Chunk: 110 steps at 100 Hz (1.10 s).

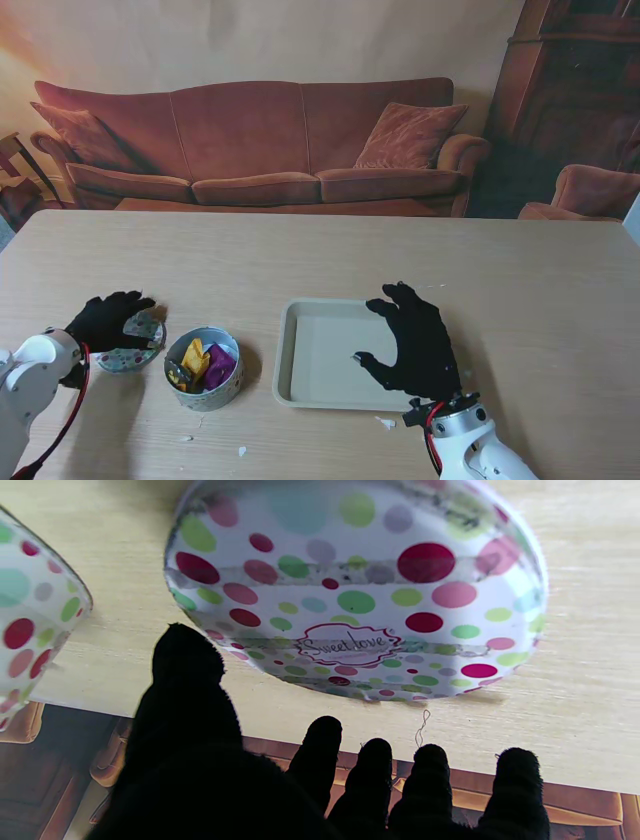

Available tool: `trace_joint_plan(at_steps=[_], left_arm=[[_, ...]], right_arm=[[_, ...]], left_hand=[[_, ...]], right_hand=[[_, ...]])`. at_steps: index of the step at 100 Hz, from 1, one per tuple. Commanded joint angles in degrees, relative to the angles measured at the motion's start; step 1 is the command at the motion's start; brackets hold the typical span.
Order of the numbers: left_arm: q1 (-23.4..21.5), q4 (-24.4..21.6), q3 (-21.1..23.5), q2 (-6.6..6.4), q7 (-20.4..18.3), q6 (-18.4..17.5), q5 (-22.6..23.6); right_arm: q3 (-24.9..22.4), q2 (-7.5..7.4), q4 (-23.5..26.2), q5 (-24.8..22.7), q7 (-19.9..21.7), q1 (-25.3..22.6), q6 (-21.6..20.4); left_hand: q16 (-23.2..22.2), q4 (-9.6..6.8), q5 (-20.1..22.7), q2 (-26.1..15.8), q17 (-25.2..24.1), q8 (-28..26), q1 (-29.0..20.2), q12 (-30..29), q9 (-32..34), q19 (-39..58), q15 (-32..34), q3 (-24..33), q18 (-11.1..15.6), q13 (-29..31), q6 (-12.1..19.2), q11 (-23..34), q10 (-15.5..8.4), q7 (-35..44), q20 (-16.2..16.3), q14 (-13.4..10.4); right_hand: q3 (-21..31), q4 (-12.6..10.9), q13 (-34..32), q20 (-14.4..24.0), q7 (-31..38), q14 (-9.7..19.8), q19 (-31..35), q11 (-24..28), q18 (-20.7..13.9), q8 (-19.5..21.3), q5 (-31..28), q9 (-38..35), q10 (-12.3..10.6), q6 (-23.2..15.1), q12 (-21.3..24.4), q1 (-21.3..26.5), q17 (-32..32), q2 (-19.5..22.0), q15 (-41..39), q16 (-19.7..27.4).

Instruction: Pour cookies into a cookie box

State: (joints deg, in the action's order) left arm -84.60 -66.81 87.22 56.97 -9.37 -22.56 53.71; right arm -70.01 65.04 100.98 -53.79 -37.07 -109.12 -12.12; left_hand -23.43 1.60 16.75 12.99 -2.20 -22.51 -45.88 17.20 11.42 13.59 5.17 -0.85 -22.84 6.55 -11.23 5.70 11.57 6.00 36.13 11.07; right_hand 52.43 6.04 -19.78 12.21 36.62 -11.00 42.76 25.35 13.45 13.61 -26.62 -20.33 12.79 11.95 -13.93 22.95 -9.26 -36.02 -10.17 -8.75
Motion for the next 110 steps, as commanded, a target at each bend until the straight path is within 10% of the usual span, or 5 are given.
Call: trace_joint_plan(at_steps=[1,63,92,110], left_arm=[[-0.78,-1.73,0.53,-0.07,-1.48,-0.55,-0.06],[1.32,0.82,-3.41,-0.5,-5.32,1.7,-1.55],[1.24,2.02,-4.04,-0.87,-7.61,2.7,-2.01],[1.71,2.6,-5.1,-1.17,-8.08,2.76,-0.53]], right_arm=[[0.41,0.53,-0.24,0.02,0.35,-0.59,-0.22],[1.34,0.76,-0.16,1.74,1.12,-0.55,-1.46],[1.52,0.69,-0.19,1.49,1.24,-0.45,-1.32],[1.52,0.67,-0.13,1.62,1.57,-0.46,-1.42]], left_hand=[[1.16,-0.9,-0.32,-1.0,-0.62,0.18,1.56,-0.39,-1.19,-0.15,-0.42,0.17,-0.06,-1.86,-0.37,-0.53,-0.43,-0.49,0.7,-0.5],[1.23,-1.07,-5.41,2.43,1.18,0.66,4.06,-0.47,-4.17,1.19,-0.34,0.5,-2.2,-2.92,-0.36,-2.24,-0.69,-2.77,1.25,-0.48],[-3.73,-1.17,-5.75,5.62,3.78,0.72,2.5,2.44,-4.43,21.22,3.78,1.19,-3.05,0.45,0.21,-1.49,0.54,-2.63,6.5,1.82],[-16.09,-0.87,-4.52,7.72,5.74,-1.7,2.75,8.44,-4.2,38.5,11.12,3.15,-1.21,1.97,-4.17,1.1,1.23,-0.76,15.41,2.07]], right_hand=[[1.02,-2.25,-1.24,0.13,1.48,-0.2,0.97,-1.08,0.39,0.18,-0.51,-1.26,0.15,-1.21,0.07,0.76,0.15,1.07,0.17,-0.35],[1.36,-2.41,-2.33,-0.38,1.43,-0.32,1.57,-1.09,0.76,2.13,-1.92,-2.35,0.29,-2.03,-0.13,1.83,-0.46,2.21,-0.22,-0.61],[1.51,-2.52,-2.57,-0.52,1.34,-0.51,1.94,-0.93,1.02,3.19,-2.36,-2.46,0.28,-2.39,-0.26,1.95,-0.45,2.68,-0.45,-0.75],[1.35,-2.62,-2.65,-0.51,1.11,-0.45,2.25,-0.78,1.04,3.74,-2.33,-2.48,0.21,-2.46,-0.35,2.0,-0.67,3.1,-0.56,-0.82]])
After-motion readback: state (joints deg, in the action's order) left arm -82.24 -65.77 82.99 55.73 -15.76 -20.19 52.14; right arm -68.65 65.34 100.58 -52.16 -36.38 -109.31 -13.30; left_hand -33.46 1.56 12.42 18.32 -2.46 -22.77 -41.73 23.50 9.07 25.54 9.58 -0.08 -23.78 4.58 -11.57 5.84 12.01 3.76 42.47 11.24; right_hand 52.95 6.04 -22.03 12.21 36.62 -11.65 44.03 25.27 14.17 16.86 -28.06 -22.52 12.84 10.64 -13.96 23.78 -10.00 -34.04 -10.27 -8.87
